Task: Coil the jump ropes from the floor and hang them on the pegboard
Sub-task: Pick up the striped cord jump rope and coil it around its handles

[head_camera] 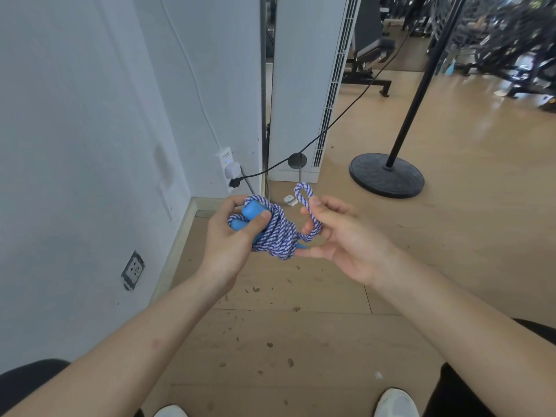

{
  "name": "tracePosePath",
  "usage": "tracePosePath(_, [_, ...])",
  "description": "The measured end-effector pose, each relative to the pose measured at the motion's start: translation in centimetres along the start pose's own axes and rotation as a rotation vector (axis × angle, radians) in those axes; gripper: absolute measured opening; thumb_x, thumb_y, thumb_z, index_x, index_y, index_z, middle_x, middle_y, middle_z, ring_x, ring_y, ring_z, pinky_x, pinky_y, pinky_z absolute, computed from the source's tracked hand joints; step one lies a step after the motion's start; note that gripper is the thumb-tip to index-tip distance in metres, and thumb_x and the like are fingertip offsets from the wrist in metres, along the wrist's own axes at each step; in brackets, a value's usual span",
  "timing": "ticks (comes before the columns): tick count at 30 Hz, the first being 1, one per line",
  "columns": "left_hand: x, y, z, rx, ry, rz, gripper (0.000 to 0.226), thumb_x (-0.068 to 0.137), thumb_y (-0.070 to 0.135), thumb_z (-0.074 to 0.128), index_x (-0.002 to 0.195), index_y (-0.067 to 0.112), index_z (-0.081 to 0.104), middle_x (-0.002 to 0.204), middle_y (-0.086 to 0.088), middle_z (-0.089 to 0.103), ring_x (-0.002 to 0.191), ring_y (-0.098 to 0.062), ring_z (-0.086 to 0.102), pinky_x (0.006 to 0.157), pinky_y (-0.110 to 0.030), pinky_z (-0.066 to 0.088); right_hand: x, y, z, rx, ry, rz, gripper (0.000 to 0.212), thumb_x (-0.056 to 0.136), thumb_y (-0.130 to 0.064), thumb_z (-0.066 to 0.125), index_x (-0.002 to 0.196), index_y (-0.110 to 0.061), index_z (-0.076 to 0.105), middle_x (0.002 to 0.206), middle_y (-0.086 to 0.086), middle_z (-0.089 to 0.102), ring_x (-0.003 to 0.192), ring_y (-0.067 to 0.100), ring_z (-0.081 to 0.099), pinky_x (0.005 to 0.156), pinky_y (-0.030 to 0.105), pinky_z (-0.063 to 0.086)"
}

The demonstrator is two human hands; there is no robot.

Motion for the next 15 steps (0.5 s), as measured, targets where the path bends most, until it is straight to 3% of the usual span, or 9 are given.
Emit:
tracePosePath(5, [-0.5, 0.6, 0.8, 0.064, -0.025, 0.080, 0.022, 0.089, 0.014, 0.074, 0.103, 0.027, 0.064, 0.087, 0.017, 0.070, 0.080, -0.008, 0.069, 0.072, -0.030, 0.060, -0.1, 0.0, 0.5, -0.001, 0.003, -0.002, 0.019, 0.100, -0.022, 0.056, 0.089, -0.009, 0.065, 0.064, 0.005, 0.053, 0.071, 0.018, 0.052, 0.081, 0.068, 0.054])
tracePosePath(8, [-0.8, 0.7, 1.7, 0.110, -0.075, 0.112, 0.023, 0.089, 0.010, 0.073, 0.108, 0.020, 0.064, 0.091, 0.009, 0.070, 0.080, -0.007, 0.068, 0.071, -0.023, 0.055, 0.0, 0.7, 0.8, -0.071, 0.013, -0.018, 0.019, 0.100, -0.021, 0.058, 0.089, -0.007, 0.066, 0.067, 0.006, 0.052, 0.075, 0.019, 0.051, 0.080, 0.068, 0.054])
tracePosePath(11, [-0.6, 2.0, 1.8, 0.151, -0.111, 0.182, 0.025, 0.090, 0.007, 0.071, 0.111, 0.015, 0.063, 0.094, 0.008, 0.069, 0.081, -0.007, 0.066, 0.072, -0.023, 0.054, -0.2, 0.7, 0.5, -0.186, 0.057, -0.082, 0.021, 0.098, -0.020, 0.061, 0.096, 0.000, 0.069, 0.070, 0.006, 0.056, 0.072, 0.014, 0.056, 0.083, 0.060, 0.058])
tracePosePath(15, [-1.3, 4.1, 1.9, 0.221, -0.154, 0.288, 0.024, 0.090, -0.001, 0.067, 0.112, 0.009, 0.063, 0.089, 0.027, 0.065, 0.081, 0.007, 0.062, 0.067, -0.008, 0.047, -0.6, 0.4, -0.2, -0.235, 0.112, -0.156, 0.019, 0.092, -0.015, 0.070, 0.095, 0.003, 0.072, 0.076, 0.012, 0.062, 0.072, 0.014, 0.060, 0.079, 0.045, 0.062])
Point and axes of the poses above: each hand's wrist, its own x-axis towards the middle knuckle, its own z-axis out of the palm, y = z × x, the point moved 9 cm from there along x, towards the middle knuckle
